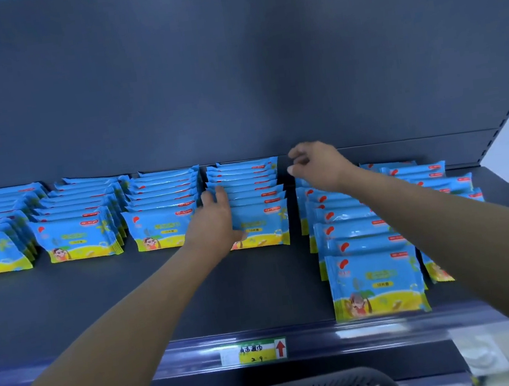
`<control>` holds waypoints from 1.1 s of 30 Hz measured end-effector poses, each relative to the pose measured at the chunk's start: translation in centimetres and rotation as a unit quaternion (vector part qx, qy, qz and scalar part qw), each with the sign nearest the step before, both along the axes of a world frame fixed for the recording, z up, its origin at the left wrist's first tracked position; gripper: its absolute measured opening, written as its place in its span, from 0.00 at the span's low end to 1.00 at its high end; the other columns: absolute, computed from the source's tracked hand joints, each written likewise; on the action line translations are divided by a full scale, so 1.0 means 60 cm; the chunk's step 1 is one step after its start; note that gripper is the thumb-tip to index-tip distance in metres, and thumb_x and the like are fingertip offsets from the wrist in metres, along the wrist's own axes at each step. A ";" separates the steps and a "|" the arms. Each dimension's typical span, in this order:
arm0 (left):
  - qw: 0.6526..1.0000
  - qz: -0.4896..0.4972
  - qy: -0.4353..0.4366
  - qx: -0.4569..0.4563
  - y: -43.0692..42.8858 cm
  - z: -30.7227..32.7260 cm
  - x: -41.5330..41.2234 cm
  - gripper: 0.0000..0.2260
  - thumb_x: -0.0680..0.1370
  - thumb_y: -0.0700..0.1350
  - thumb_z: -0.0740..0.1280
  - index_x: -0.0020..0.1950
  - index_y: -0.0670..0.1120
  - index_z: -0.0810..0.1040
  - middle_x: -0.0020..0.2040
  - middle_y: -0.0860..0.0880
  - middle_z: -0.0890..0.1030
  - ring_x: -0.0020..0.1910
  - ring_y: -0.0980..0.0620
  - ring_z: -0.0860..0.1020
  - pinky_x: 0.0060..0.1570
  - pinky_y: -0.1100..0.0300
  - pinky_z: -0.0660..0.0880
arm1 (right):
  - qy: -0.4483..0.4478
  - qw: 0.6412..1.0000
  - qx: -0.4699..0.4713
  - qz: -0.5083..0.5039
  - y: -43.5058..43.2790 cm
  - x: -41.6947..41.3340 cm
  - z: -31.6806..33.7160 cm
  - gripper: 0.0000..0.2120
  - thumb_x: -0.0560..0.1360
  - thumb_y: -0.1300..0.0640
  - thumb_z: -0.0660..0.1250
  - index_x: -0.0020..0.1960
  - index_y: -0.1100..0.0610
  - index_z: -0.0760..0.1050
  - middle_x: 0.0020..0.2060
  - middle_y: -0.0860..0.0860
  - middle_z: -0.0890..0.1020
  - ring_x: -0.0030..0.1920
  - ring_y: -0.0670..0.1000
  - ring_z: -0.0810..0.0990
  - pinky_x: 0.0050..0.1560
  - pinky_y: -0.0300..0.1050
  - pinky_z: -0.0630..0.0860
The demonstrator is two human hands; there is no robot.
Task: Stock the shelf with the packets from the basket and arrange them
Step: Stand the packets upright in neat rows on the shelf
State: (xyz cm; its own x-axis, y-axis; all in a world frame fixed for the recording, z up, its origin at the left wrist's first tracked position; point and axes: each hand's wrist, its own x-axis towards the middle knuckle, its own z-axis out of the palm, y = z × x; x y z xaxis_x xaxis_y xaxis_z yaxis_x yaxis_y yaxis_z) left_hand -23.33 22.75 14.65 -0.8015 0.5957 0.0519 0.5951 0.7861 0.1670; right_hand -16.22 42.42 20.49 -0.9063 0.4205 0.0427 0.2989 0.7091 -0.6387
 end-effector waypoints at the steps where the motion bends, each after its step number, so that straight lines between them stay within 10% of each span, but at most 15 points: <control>1: 0.999 0.004 0.028 -0.031 0.002 0.007 0.007 0.41 0.71 0.53 0.72 0.74 0.39 0.51 0.65 0.40 0.63 0.56 0.41 0.74 0.52 0.53 0.74 | -0.003 1.000 0.018 0.003 0.002 0.010 0.001 0.19 0.78 0.57 0.64 0.68 0.59 0.69 0.62 0.56 0.76 0.61 0.53 0.75 0.55 0.40 0.70; 5: 0.977 -0.014 0.193 -0.089 0.018 0.038 0.050 0.33 0.74 0.54 0.68 0.70 0.40 0.58 0.62 0.42 0.66 0.58 0.45 0.71 0.52 0.54 0.72 | -0.016 0.997 0.073 0.017 0.022 0.055 0.001 0.19 0.77 0.57 0.64 0.67 0.60 0.70 0.62 0.55 0.77 0.62 0.54 0.75 0.62 0.45 0.72; 9: 0.974 -0.176 -0.046 0.133 0.063 0.054 0.127 0.30 0.71 0.54 0.71 0.69 0.45 0.65 0.63 0.48 0.67 0.62 0.50 0.67 0.61 0.59 0.65 | -0.069 0.989 0.126 0.030 0.064 0.095 -0.001 0.22 0.77 0.55 0.65 0.69 0.59 0.68 0.67 0.54 0.73 0.66 0.54 0.72 0.64 0.44 0.68; 13: 0.959 -0.275 -0.065 0.018 0.121 0.014 0.202 0.46 0.65 0.59 0.74 0.75 0.46 0.56 0.73 0.49 0.58 0.73 0.49 0.54 0.72 0.56 0.51 | -0.125 0.980 0.149 0.051 0.109 0.119 -0.019 0.26 0.75 0.52 0.67 0.70 0.57 0.66 0.68 0.54 0.71 0.65 0.55 0.72 0.65 0.45 0.67; 21: 0.979 -0.205 0.011 0.015 0.178 -0.010 0.208 0.39 0.63 0.58 0.75 0.67 0.47 0.63 0.74 0.47 0.56 0.75 0.50 0.48 0.73 0.55 0.42 | -0.112 0.980 0.131 0.099 0.173 0.119 -0.039 0.23 0.78 0.54 0.62 0.71 0.60 0.65 0.68 0.57 0.71 0.66 0.57 0.71 0.63 0.48 0.67; 29: 0.983 -0.175 0.013 -0.055 0.193 -0.005 0.189 0.51 0.63 0.66 0.71 0.76 0.46 0.49 0.72 0.49 0.57 0.74 0.52 0.50 0.73 0.54 0.38 | -0.195 0.969 0.090 0.122 0.201 0.044 -0.035 0.34 0.78 0.38 0.54 0.75 0.61 0.58 0.74 0.55 0.61 0.73 0.54 0.61 0.71 0.46 0.58; 33: 0.983 -0.177 0.038 -0.029 0.191 -0.006 0.176 0.48 0.63 0.65 0.71 0.74 0.47 0.55 0.67 0.50 0.60 0.70 0.51 0.54 0.71 0.57 0.36 | -0.262 0.953 0.098 0.119 0.195 0.006 -0.054 0.33 0.75 0.31 0.52 0.53 0.58 0.79 0.53 0.55 0.80 0.51 0.53 0.79 0.52 0.46 0.72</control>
